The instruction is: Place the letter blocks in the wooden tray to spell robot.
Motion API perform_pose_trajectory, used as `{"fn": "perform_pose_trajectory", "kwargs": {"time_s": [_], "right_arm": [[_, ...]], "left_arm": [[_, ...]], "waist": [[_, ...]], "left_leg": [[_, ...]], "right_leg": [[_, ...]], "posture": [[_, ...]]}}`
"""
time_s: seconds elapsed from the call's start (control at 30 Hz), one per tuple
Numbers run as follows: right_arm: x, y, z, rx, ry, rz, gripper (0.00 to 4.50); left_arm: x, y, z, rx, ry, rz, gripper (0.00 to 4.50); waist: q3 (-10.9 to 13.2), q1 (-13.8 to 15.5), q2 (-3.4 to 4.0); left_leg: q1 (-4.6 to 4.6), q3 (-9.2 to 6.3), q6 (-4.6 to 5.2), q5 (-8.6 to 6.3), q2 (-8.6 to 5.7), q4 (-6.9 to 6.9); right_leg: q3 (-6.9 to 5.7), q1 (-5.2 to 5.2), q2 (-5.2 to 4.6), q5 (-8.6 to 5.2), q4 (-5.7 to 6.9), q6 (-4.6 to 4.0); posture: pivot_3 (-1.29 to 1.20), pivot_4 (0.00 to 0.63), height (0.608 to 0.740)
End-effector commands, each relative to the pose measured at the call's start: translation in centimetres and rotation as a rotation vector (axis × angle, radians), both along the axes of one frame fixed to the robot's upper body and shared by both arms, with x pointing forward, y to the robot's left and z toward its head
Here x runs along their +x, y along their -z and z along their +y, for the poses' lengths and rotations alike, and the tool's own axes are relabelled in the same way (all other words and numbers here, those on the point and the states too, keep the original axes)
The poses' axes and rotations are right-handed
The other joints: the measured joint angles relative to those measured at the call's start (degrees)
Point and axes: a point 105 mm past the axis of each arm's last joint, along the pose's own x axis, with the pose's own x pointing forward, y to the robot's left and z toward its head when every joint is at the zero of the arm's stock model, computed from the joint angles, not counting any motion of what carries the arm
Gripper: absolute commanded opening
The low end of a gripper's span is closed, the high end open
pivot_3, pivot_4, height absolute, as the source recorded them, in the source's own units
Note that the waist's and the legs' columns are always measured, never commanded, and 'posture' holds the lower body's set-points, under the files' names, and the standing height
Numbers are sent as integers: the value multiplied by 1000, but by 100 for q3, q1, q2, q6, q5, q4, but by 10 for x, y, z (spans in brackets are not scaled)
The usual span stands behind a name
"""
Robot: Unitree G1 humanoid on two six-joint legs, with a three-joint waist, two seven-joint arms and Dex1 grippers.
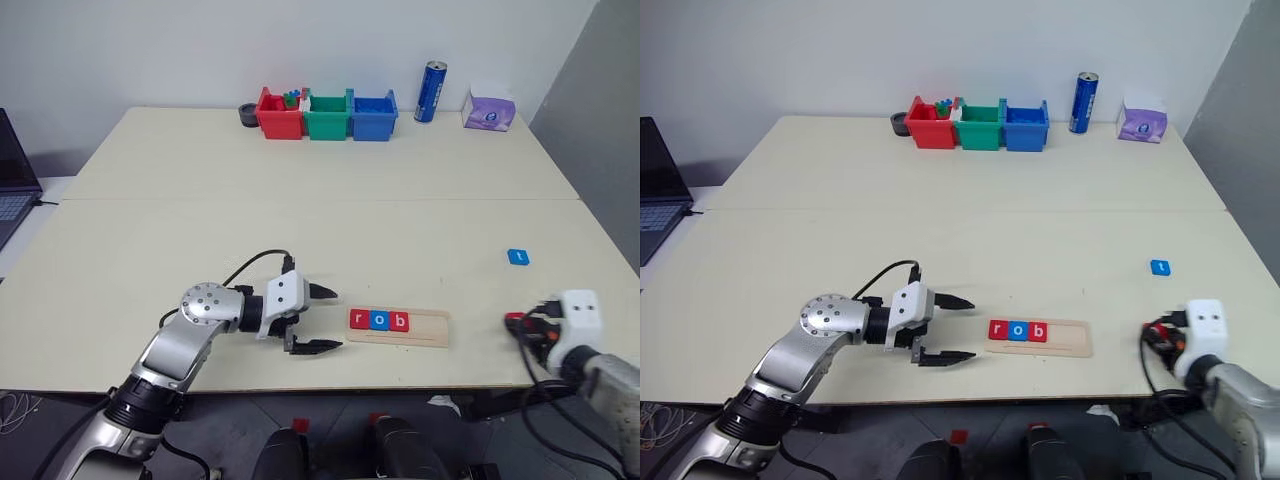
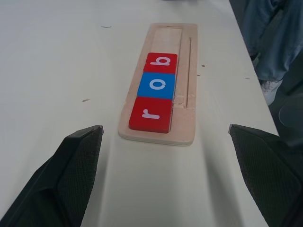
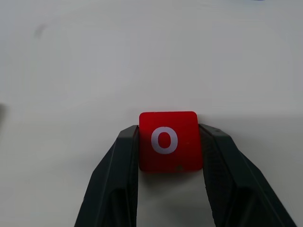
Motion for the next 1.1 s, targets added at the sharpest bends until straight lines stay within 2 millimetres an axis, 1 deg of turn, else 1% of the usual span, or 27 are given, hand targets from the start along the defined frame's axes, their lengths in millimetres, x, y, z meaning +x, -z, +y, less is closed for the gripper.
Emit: {"fn": "perform_pose_trajectory", "kwargs": {"time_s": [0.03,0.3,0.33,0.37,0.43,0.47,0.53,0.57,0.67,0.73,0.77,0.83,0.9,0.93,1.0,1.07,1.1], "right_arm": [[3,1,24,4,-34,4,1446],[11,7,35,-3,8,7,1446],[13,5,36,3,12,-7,2166],[14,3,37,11,20,-22,2433],[17,-6,38,21,21,-56,3124],[19,-11,38,26,19,-75,3437],[22,-23,38,24,7,-112,4212],[24,-29,38,23,-2,-130,4472],[26,-45,38,14,-43,-162,4472],[26,-55,42,26,-99,-183,4472],[24,-61,46,26,-167,-194,4472],[18,-67,49,-31,-310,-178,4472],[14,-68,47,-98,-404,-160,4472],[12,-68,46,-153,-479,-148,4472],[7,-61,43,-258,-635,-91,4472],[4,-55,40,-310,-718,-54,4472],[6,-50,36,-346,-754,-34,4472]], "left_arm": [[1,-9,2,-14,-9,-52,4500],[0,-7,4,-19,-24,-53,4500],[0,-6,5,-19,-28,-53,4500],[0,-6,5,-20,-33,-51,4500],[1,-5,7,-21,-46,-49,4500],[1,-4,8,-23,-57,-47,4500],[3,-4,11,-25,-78,-47,4500],[4,-4,12,-27,-90,-47,4500],[6,-3,15,-34,-119,-46,4500],[6,-3,17,-38,-137,-42,4500],[6,-3,20,-36,-144,-41,4500],[5,-2,25,-27,-156,-40,4500],[5,-1,27,-21,-161,-40,4500],[5,-1,28,-13,-162,-46,4500],[6,-1,29,-1,-158,-55,4500],[7,-1,29,1,-156,-58,4500],[8,-2,27,-3,-154,-61,4500]], "waist": [[0,0,0],[-4,-8,-11],[-5,-11,-11],[-5,-15,-11],[-4,-16,-11],[-4,-15,-11],[-3,-14,-9],[-2,-14,-8],[1,-11,-7],[2,-9,-6],[2,-10,-5],[8,-11,-1],[9,-8,-2],[10,-5,-2],[12,-3,-4],[16,3,-14],[18,10,-16]], "left_leg": [[-1,0,0,0,0,0],[1,1,0,0,0,1],[1,1,0,0,0,1],[1,1,0,0,0,1],[0,1,0,0,0,0],[0,1,0,0,1,1],[0,1,0,0,1,1],[-2,0,0,0,0,1],[-8,0,0,0,-1,0],[-10,0,0,0,-1,-1],[-10,0,1,0,0,-3],[-10,0,1,-1,-1,-3],[-10,2,1,-1,-4,-4],[-11,3,1,-1,-3,-4],[-12,4,1,-1,-5,-4],[-9,6,1,-1,-7,-2],[-10,5,1,-1,-7,-2]], "right_leg": [[0,0,-2,0,-1,0],[4,-1,-12,0,-3,1],[4,-1,-12,0,-2,1],[3,-1,-12,0,-3,1],[3,-1,-11,0,-3,1],[3,-1,-12,0,-3,1],[3,-1,-16,0,-3,1],[3,-2,-18,0,-3,1],[2,-7,-19,0,-4,2],[2,-9,-20,-1,-6,2],[1,-9,-20,-1,-6,2],[0,-9,-19,-1,-8,3],[-1,-8,-20,-2,-11,3],[-2,-8,-20,-2,-12,3],[-5,-7,-21,-2,-14,3],[-9,-4,-21,-2,-14,3],[-8,-4,-21,-2,-13,3]], "posture": [[0,150,740],[0,150,740],[0,150,740],[0,150,740],[0,150,740],[0,150,740],[0,150,740],[0,150,740],[0,150,740],[0,150,740],[0,150,740],[0,150,740],[0,150,740],[0,150,740],[0,150,740],[0,150,740],[0,150,740]]}}
